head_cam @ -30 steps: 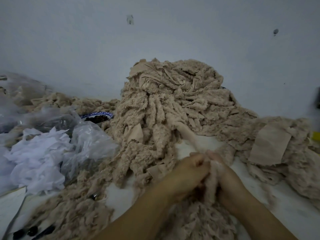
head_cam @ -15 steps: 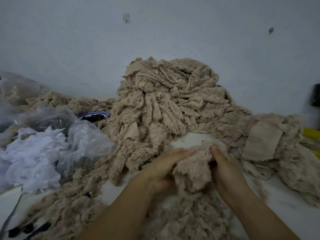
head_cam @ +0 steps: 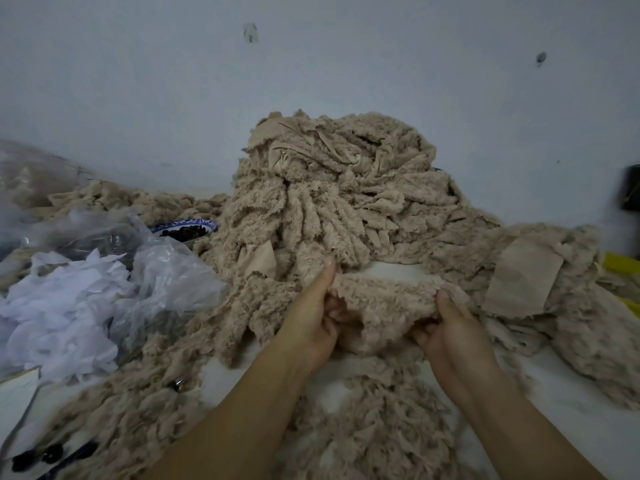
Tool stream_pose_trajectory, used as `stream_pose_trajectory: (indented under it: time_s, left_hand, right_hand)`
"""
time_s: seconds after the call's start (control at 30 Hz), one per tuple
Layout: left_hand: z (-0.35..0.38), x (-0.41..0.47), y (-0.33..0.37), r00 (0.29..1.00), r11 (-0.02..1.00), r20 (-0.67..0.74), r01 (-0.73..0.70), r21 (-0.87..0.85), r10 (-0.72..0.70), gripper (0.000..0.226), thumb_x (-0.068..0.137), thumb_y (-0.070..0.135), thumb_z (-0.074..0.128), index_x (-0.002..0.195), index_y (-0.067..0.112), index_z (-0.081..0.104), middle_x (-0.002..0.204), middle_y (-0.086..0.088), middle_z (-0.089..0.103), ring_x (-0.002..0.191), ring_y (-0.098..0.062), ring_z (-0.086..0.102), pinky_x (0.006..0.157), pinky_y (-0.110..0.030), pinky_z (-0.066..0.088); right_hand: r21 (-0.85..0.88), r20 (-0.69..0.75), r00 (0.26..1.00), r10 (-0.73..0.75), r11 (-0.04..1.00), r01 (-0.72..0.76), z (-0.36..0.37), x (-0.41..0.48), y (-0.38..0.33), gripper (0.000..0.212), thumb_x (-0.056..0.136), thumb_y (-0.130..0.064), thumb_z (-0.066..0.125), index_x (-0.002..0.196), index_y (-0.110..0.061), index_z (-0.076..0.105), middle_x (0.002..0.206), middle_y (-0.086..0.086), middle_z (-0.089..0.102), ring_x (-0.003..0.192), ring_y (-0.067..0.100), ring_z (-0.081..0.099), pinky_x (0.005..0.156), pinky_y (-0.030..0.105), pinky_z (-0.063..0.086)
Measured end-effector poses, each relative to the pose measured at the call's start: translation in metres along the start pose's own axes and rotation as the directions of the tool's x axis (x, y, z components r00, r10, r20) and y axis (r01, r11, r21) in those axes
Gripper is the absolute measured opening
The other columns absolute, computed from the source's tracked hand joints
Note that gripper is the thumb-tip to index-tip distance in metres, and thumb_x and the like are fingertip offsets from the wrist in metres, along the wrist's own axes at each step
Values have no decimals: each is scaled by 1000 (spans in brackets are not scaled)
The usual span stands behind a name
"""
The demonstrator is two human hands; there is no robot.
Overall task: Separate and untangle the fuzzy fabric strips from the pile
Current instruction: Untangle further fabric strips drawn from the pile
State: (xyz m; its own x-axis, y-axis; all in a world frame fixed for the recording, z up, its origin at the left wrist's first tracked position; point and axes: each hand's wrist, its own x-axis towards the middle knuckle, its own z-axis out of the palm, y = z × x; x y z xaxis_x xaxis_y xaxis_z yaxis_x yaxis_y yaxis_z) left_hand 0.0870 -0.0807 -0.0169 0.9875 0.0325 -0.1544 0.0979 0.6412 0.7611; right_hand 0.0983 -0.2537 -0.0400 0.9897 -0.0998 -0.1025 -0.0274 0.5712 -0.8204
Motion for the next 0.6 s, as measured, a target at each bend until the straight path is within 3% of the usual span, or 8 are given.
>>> stream_pose_trajectory:
  time_s: [0.17,0.2,0.23,0.27,0.33,0.43,0.53,0.6]
  left_hand:
    - [-2,4,4,997,986,-19,-75,-152,73,19,75,41,73,73,23,67,42,7,24,36,-7,20,41,-20,24]
    - [-4,5,5,994,978,-26,-111,-176,108,56,75,42,72,52,28,23,42,7,22,36,-8,19,41,-20,23]
    - [-6,5,9,995,971,-9,-103,-216,104,79,75,43,71,86,31,-7,42,7,21,37,-8,18,41,-20,21]
    - [-10,7,14,989,953,11,-140,-268,148,62,76,44,69,48,27,17,42,7,21,38,-8,18,42,-20,21]
    - [-15,7,18,981,958,20,-186,-217,194,42,77,46,67,45,23,51,43,6,22,41,-8,18,42,-21,21]
    - [-10,-1,7,977,902,59,-214,374,207,47,83,51,67,48,21,56,49,5,45,45,-11,38,47,-24,33]
    - [2,-6,-12,928,545,301,-372,752,218,33,86,58,64,86,28,77,99,11,67,88,-6,65,80,-25,54]
    - [6,-7,-16,900,508,403,-430,747,169,46,81,68,63,114,37,70,119,21,60,105,9,57,92,-14,48]
  right_hand:
    - [-8,-54,999,-3,1000,2,0,1,5,36,107,-24,40,140,-13,47,125,10,63,106,23,65,77,37,56]
    - [18,-74,997,-2,1000,3,-1,2,4,37,107,-25,38,141,-14,46,128,10,62,108,24,65,76,37,56]
    - [52,-99,995,-3,999,8,-4,3,1,38,108,-25,36,143,-15,44,131,11,60,110,24,64,76,39,56]
    - [71,-127,992,-12,997,22,-9,5,-2,39,108,-26,34,145,-17,42,134,10,59,111,24,63,77,40,55]
    - [37,-178,983,-35,998,42,-15,7,-10,40,108,-28,35,147,-22,40,133,5,60,106,21,62,78,38,53]
    - [-213,-176,981,-79,976,40,-13,8,-8,40,105,-34,43,141,-19,47,131,6,58,109,24,60,90,45,53]
    - [-733,-75,874,-480,621,278,3,-11,-4,26,102,-31,42,100,-8,55,112,14,56,95,31,54,81,44,47]
    - [-860,162,853,-496,353,368,14,-20,6,22,101,-18,41,92,-1,52,110,18,52,99,33,52,81,43,42]
